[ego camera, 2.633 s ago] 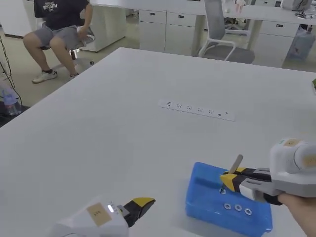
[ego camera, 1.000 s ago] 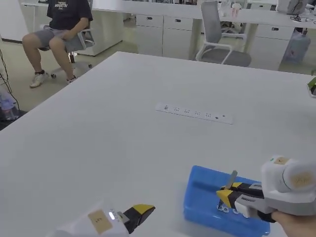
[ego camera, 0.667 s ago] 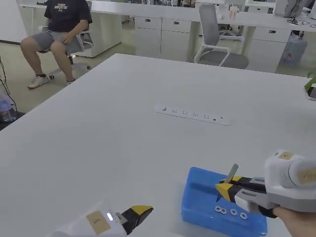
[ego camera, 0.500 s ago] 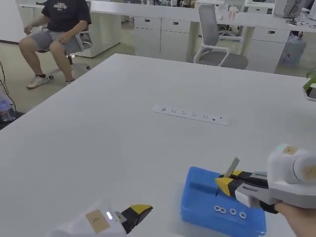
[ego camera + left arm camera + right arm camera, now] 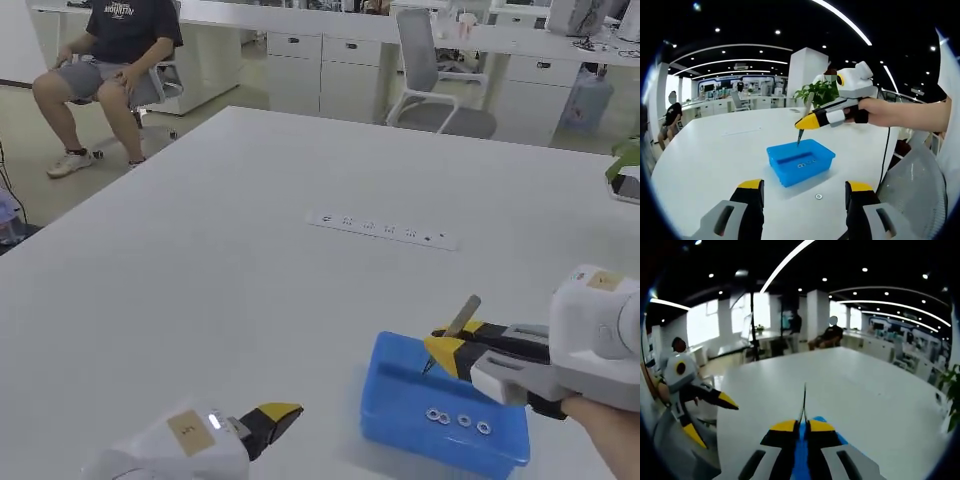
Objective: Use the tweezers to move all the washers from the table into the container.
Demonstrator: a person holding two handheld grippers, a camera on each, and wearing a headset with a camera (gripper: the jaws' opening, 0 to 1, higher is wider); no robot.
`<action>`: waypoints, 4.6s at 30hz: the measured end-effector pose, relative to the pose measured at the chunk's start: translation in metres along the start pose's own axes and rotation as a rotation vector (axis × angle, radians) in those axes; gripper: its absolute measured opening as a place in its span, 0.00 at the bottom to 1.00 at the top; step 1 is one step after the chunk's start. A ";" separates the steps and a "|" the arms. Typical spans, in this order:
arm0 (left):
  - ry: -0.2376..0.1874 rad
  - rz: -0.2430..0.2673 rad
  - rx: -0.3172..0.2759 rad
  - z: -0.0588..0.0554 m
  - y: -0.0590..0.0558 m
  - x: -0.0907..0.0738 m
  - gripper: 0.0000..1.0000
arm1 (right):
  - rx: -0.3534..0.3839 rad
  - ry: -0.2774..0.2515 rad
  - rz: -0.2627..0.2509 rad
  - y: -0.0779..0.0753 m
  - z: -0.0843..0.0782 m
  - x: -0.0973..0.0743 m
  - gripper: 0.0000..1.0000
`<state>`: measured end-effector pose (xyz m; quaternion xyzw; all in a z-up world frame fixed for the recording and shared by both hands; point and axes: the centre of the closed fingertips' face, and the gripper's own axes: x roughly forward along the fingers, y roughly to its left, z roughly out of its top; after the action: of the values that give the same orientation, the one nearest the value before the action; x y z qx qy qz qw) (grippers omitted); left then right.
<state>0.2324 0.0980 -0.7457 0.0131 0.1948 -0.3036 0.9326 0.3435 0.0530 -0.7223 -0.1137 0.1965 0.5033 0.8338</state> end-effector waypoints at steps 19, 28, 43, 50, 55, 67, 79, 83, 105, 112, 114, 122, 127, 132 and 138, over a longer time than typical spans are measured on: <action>0.003 -0.007 0.000 -0.002 0.001 0.000 0.65 | 0.116 0.071 0.113 0.049 -0.052 0.000 0.04; 0.007 -0.010 0.000 -0.002 0.000 0.001 0.64 | 0.175 0.114 0.132 0.061 -0.080 0.005 0.04; 0.013 -0.011 -0.003 -0.002 -0.001 0.001 0.64 | 0.233 0.151 0.151 0.068 -0.101 0.008 0.04; 0.017 -0.011 0.000 -0.003 -0.001 0.001 0.63 | 0.193 0.154 0.161 0.073 -0.103 0.006 0.05; 0.020 -0.016 0.004 -0.003 -0.003 0.001 0.63 | 0.049 0.171 0.195 0.082 -0.104 0.005 0.05; 0.029 -0.018 0.006 -0.006 -0.002 0.002 0.63 | -0.109 0.183 0.154 0.096 -0.104 0.010 0.04; 0.037 -0.025 0.012 -0.008 -0.003 0.002 0.62 | -0.006 0.152 0.077 0.086 -0.103 0.007 0.03; 0.044 -0.032 0.017 -0.009 -0.004 0.003 0.62 | 0.048 0.148 0.075 0.086 -0.104 0.003 0.03; 0.040 -0.055 -0.022 -0.006 -0.010 0.003 0.62 | 0.099 0.056 -0.029 0.064 -0.078 -0.025 0.03; 0.028 -0.052 0.007 -0.003 -0.010 0.002 0.63 | 0.089 0.045 -0.057 0.061 -0.070 -0.036 0.03; 0.017 -0.051 0.002 -0.002 -0.009 0.001 0.63 | 0.086 0.051 -0.063 0.061 -0.067 -0.038 0.03; 0.005 -0.047 0.033 0.000 -0.011 0.000 0.64 | 0.095 0.016 -0.132 0.061 -0.048 -0.048 0.03; -0.020 -0.088 0.005 0.004 -0.018 0.000 0.66 | 0.113 -0.010 -0.203 0.052 -0.039 -0.052 0.03; -0.031 -0.069 0.042 0.005 -0.015 -0.002 0.68 | 0.141 -0.007 -0.235 0.049 -0.041 -0.046 0.03; -0.033 -0.021 0.051 0.003 -0.005 -0.003 0.77 | 0.174 -0.021 -0.252 0.045 -0.033 -0.038 0.03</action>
<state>0.2283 0.0957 -0.7409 0.0297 0.1718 -0.3185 0.9317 0.2803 0.0310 -0.7344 -0.0595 0.2150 0.3769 0.8990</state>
